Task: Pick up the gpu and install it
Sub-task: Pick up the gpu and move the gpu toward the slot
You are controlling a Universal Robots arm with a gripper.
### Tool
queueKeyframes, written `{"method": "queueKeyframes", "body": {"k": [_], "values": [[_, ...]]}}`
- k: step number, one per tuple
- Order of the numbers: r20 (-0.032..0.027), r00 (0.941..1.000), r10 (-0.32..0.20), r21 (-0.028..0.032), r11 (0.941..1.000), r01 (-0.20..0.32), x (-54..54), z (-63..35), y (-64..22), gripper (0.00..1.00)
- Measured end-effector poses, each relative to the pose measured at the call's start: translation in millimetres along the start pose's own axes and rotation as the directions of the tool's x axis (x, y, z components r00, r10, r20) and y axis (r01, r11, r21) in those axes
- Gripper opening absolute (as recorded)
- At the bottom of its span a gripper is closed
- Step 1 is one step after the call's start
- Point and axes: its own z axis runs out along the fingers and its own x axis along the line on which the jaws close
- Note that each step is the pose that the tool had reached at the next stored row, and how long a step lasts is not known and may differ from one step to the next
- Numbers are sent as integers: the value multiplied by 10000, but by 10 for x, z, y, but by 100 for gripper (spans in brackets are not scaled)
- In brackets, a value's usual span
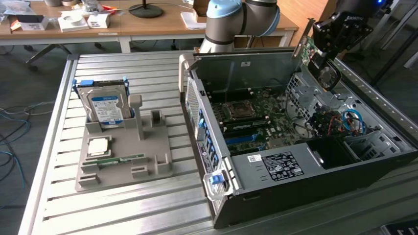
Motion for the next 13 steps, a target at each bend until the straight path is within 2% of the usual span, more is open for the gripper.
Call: {"method": "queueKeyframes", "body": {"k": [5, 13], "values": [[3, 10000, -2, -1, 10000, 2, 71, -1, -3, 26], [28, 10000, -3, -2, 10000, 3, 389, -8, -20, 26]]}}
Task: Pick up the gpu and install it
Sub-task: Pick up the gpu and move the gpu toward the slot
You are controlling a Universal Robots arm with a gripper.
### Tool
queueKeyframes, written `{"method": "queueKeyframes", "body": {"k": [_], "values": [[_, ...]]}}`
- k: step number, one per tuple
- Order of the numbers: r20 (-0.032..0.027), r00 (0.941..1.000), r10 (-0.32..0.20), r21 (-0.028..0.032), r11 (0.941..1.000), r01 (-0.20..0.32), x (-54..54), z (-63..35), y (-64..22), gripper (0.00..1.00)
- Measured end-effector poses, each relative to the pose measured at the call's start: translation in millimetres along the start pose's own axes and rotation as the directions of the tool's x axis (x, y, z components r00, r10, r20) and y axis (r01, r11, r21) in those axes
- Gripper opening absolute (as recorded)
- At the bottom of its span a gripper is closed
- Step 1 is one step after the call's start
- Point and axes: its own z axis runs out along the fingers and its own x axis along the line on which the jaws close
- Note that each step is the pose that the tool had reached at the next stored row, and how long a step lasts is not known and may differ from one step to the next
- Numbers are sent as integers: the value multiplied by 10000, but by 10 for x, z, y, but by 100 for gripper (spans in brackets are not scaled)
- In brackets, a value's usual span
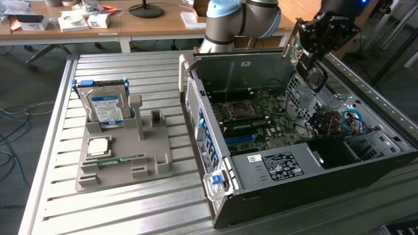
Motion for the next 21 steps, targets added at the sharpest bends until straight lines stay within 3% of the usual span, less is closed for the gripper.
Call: {"method": "queueKeyframes", "body": {"k": [5, 21], "values": [[4, 10000, 2, 0, 10000, -2, 175, -4, -10, 26], [-1, 10000, -78, -7, 10000, 78, 244, 43, -17, 26]]}}
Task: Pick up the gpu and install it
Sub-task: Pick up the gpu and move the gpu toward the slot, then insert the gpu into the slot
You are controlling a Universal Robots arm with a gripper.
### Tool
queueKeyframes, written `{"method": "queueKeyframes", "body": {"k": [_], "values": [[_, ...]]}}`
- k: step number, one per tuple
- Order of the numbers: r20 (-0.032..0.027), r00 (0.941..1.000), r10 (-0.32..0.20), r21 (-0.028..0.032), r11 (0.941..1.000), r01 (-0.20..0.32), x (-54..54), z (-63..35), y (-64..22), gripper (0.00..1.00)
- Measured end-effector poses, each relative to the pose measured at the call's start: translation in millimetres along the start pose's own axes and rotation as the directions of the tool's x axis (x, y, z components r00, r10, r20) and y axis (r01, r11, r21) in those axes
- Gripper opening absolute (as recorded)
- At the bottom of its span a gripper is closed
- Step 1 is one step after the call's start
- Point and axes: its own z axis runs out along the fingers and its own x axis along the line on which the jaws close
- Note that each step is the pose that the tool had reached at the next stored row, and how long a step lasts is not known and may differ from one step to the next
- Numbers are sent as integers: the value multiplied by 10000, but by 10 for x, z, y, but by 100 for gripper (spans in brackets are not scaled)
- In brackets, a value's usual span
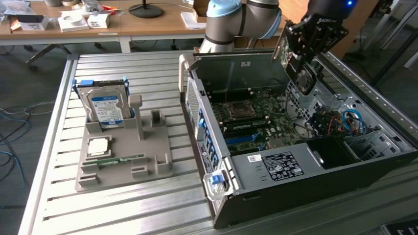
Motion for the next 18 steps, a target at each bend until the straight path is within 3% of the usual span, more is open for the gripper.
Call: {"method": "queueKeyframes", "body": {"k": [18], "values": [[-6, 9999, -112, -1, 9999, 112, 8, 1, 0, 26]]}}
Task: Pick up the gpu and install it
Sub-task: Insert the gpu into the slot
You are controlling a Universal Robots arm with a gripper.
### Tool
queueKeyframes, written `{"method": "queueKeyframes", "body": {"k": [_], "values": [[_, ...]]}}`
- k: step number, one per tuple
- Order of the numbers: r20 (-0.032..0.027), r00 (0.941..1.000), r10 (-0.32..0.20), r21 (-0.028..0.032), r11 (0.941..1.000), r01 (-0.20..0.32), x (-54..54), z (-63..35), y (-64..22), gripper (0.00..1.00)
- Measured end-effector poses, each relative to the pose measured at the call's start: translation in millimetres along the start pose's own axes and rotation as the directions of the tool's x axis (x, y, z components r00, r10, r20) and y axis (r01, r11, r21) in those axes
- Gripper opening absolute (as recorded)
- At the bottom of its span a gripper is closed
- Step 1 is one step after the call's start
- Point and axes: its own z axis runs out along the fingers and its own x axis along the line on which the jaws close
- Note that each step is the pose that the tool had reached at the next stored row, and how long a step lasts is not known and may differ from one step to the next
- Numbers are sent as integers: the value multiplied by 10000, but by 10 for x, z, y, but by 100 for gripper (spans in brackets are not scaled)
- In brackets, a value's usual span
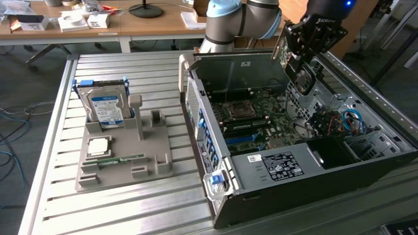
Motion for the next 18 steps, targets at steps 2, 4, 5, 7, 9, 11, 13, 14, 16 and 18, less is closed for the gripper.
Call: {"method": "queueKeyframes", "body": {"k": [2, 4, 5, 7, 9, 11, 13, 14, 16, 18], "values": [[-13, 9996, -266, -6, 9996, 266, 0, 1, 0, 26], [-31, 9981, -619, -16, 9981, 619, 0, 2, 0, 26], [-40, 9968, -799, -19, 9968, 799, 0, 2, 0, 26], [-57, 9932, -1162, -29, 9932, 1162, 0, 2, 0, 26], [-75, 9882, -1528, -37, 9883, 1528, 0, 3, 0, 26], [-92, 9821, -1882, -46, 9821, 1881, 0, 4, 0, 26], [-108, 9747, -2233, -56, 9747, 2233, 0, 6, 0, 26], [-116, 9705, -2409, -60, 9706, 2408, 0, 6, 0, 26], [-132, 9608, -2770, -72, 9609, 2770, 0, 8, -1, 26], [-148, 9502, -3114, -83, 9503, 3113, 0, 10, 0, 26]]}}
